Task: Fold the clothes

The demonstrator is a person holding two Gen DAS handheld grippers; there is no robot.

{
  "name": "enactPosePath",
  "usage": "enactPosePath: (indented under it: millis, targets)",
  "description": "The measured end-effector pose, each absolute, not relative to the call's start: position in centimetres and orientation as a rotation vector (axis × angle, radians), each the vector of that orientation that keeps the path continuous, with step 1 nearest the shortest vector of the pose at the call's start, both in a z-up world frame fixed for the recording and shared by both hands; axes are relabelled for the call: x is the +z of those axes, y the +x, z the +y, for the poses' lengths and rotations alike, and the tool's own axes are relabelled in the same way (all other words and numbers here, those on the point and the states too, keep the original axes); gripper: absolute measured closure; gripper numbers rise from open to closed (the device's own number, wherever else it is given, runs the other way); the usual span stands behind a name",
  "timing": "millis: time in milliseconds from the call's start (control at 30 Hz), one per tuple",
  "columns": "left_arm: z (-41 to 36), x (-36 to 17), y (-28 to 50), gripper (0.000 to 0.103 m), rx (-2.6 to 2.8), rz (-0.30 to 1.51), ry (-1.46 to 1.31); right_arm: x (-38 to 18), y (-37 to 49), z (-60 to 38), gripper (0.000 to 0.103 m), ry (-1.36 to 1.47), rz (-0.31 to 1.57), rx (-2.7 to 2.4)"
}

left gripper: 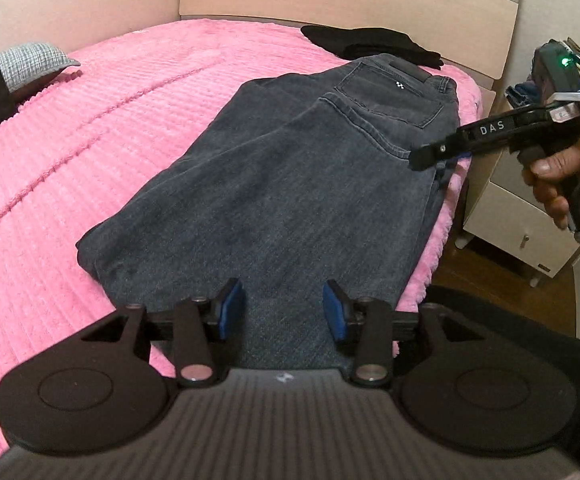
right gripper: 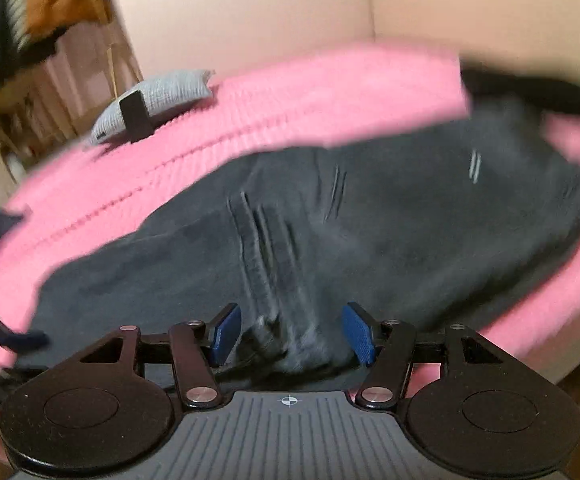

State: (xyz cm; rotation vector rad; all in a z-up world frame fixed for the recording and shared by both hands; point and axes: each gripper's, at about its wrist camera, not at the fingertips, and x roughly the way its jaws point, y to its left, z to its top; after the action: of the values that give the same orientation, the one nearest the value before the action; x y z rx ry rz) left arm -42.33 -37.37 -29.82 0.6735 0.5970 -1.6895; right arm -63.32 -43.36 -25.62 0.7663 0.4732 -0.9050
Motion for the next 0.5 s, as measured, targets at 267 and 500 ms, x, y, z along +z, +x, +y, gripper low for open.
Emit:
enactPosePath:
  millis: [267, 500]
  targets:
    - [-37.0, -29.7, -42.9, 0.064, -1.667, 0.589, 0.662, -25.9, -64.7, -40.6, 0.043, 0.99, 0.221, -0.929]
    - [-36.8, -29.0, -43.3, 0.065, -1.704, 0.553, 0.654, -25.4, -64.2, -41.5, 0.08, 0.967, 0.197, -0.974]
